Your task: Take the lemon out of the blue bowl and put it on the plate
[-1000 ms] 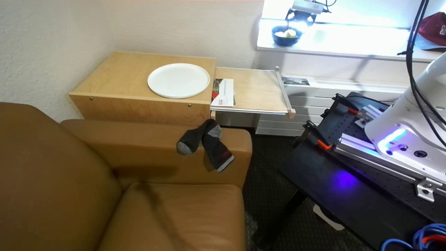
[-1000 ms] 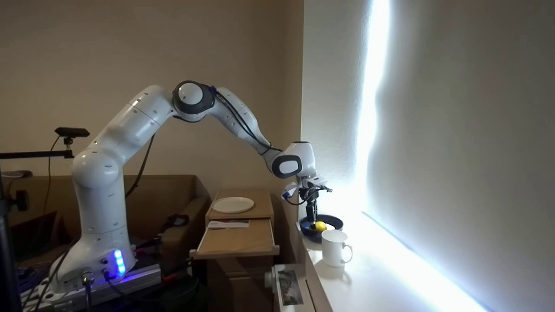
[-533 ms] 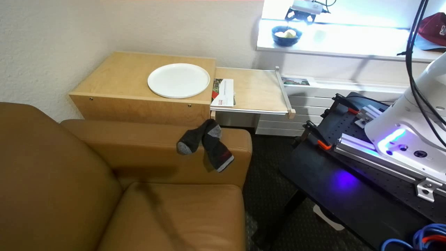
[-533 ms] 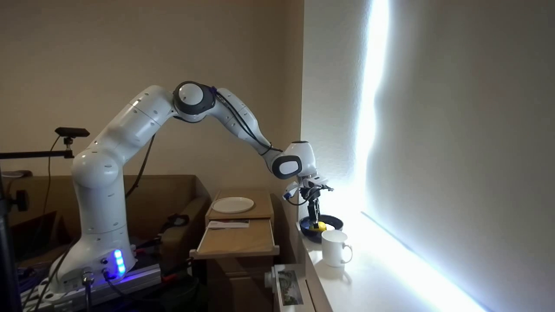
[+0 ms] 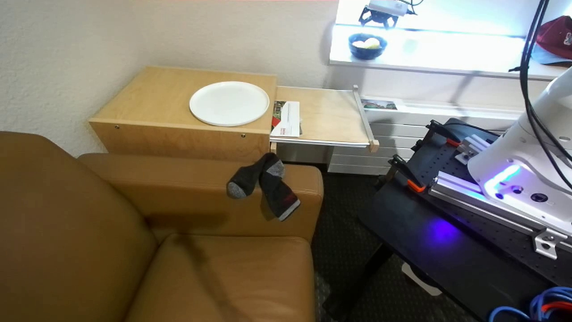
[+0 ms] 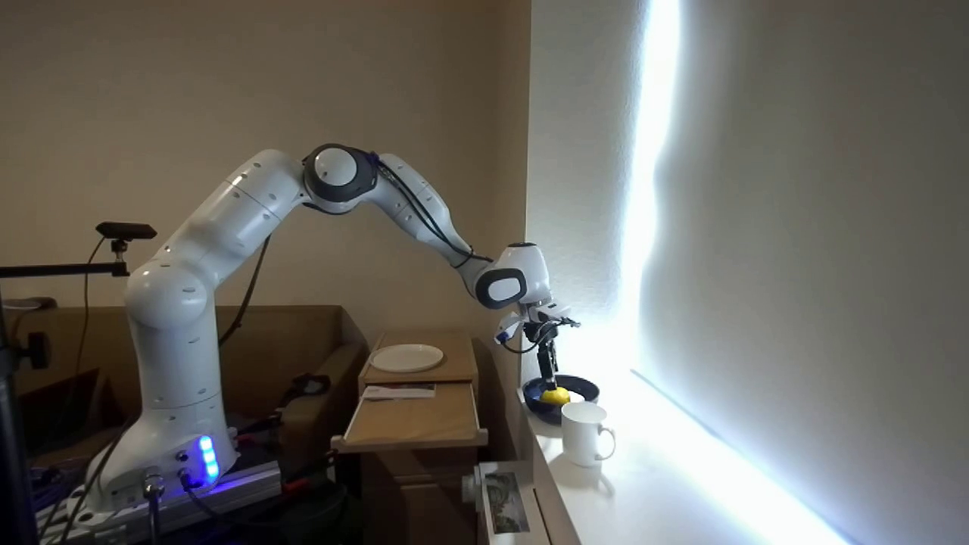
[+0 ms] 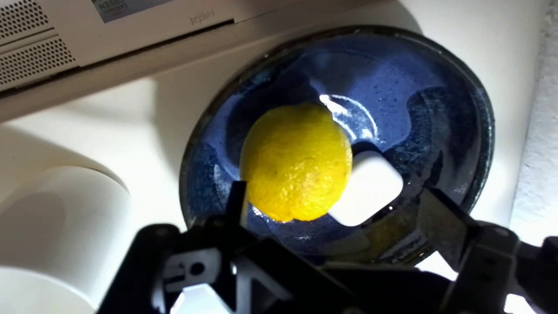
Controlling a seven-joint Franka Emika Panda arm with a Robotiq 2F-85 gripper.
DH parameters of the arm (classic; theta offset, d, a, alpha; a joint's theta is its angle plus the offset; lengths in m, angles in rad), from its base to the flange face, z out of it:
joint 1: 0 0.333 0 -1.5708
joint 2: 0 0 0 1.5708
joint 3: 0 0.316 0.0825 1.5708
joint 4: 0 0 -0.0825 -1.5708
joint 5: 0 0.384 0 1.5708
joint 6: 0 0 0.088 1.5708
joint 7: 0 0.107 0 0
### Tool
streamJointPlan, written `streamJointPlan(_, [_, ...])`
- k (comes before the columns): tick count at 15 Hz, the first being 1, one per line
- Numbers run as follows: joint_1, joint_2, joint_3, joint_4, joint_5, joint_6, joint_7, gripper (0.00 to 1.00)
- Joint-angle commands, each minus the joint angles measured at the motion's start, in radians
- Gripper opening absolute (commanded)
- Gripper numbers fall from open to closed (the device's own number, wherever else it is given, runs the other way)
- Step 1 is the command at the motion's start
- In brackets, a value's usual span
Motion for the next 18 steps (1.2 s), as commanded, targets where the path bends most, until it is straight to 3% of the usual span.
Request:
streamJointPlan(1, [-0.007,0.042,0.006,0.049,0.015,-0.007,-0.015,1.00])
streamJointPlan(9, [0.013,0.048,-0.020,0.044,-0.001,-0.045,0.019,1.00])
streamJointPlan(16, [0.004,0.090,-0.022,0.040,0.011,0.000,0.014,1.00])
streamJointPlan(18, [0.004,0.095,-0.024,0.040,0.009,0.002,0.014,0.74])
